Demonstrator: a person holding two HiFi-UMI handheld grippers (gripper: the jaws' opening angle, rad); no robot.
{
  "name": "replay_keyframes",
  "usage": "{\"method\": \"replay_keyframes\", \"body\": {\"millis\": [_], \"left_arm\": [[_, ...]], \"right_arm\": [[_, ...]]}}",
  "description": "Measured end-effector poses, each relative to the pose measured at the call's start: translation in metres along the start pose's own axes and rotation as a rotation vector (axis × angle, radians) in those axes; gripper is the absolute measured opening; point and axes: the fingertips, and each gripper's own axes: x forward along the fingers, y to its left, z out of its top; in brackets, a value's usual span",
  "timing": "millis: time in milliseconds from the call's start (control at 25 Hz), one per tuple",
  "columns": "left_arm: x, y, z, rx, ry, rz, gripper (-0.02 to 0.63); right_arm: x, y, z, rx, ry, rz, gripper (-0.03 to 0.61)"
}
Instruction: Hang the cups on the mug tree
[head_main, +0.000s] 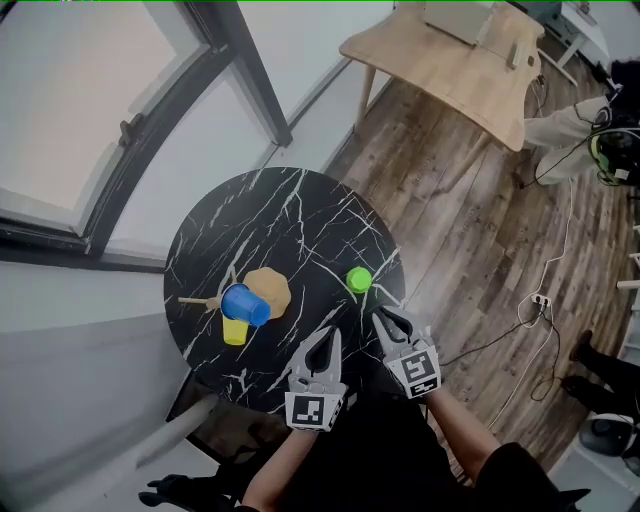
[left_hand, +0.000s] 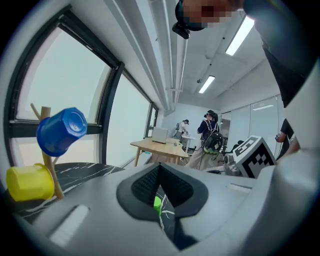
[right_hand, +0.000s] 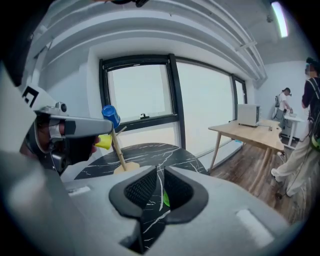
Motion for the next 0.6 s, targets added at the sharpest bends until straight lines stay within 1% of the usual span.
{"method": "replay_keyframes", "body": {"millis": [160, 320, 480, 600], "left_arm": [[0.013, 0.007, -0.005, -0.012, 0.003, 0.024, -0.002], [0.024, 0.010, -0.008, -0.023, 0.009, 0.043, -0.002], [0.029, 0.008, -0.015, -0.041, 0.022, 0.051, -0.002], [0.034, 0.008, -0.019, -0.046, 0.026, 0.065, -0.002]], "right_arm": [[0.019, -0.005, -0.019, -0.027, 0.044, 0.024, 0.080], [0.039, -0.009, -0.040, -0.076, 0.089, 0.039, 0.120], [0.056, -0.017, -0.070, -0.096, 0.149, 0.034, 0.164], [0.069, -0.022, -0.079, -0.111, 0.175, 0.037, 0.183]]}}
